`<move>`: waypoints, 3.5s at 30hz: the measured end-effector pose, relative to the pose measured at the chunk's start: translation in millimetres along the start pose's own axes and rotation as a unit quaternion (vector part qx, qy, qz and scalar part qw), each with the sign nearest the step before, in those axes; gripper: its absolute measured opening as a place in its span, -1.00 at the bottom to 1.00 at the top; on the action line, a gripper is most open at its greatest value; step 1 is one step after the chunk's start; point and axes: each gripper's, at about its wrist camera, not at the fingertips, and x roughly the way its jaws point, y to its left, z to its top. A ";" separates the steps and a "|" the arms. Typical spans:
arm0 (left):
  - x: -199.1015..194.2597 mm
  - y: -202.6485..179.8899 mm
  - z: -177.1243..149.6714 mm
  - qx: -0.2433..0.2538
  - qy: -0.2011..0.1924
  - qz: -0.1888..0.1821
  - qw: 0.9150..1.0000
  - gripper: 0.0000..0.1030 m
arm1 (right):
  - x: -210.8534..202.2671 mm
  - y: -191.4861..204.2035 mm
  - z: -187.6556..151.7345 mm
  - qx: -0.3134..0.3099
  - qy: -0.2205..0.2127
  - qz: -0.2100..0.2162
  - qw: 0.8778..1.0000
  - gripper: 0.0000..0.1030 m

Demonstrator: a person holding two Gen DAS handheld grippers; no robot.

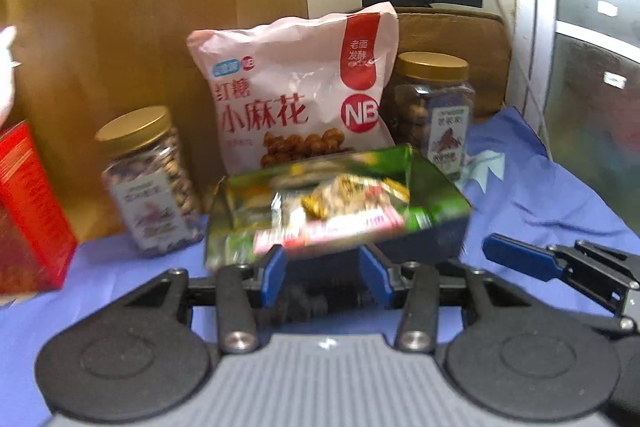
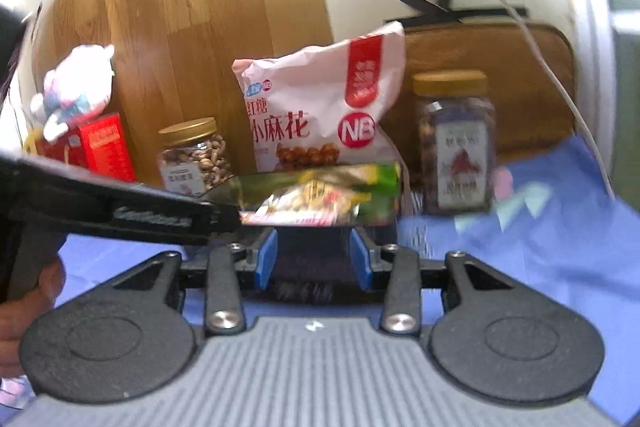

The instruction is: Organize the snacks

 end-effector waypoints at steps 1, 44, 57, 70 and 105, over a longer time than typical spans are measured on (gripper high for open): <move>-9.3 0.4 -8.5 -0.004 0.003 0.001 1.000 -0.09 | -8.2 -0.1 -5.7 0.015 0.002 0.002 1.000 -0.14; -102.9 -10.1 -149.2 -0.002 0.064 0.044 0.997 1.00 | -125.8 40.3 -61.4 0.120 0.001 0.041 0.992 0.55; -100.3 -5.1 -150.8 -0.011 0.070 0.034 0.997 1.00 | -122.9 40.9 -65.8 0.134 0.000 0.028 0.991 0.60; -95.0 -1.3 -157.1 -0.004 0.086 0.053 0.995 1.00 | -119.7 43.6 -67.4 0.130 0.007 0.023 0.991 0.65; -91.0 8.6 -157.6 -0.020 0.106 0.055 0.993 1.00 | -118.4 41.0 -69.1 0.132 0.011 0.015 0.991 0.70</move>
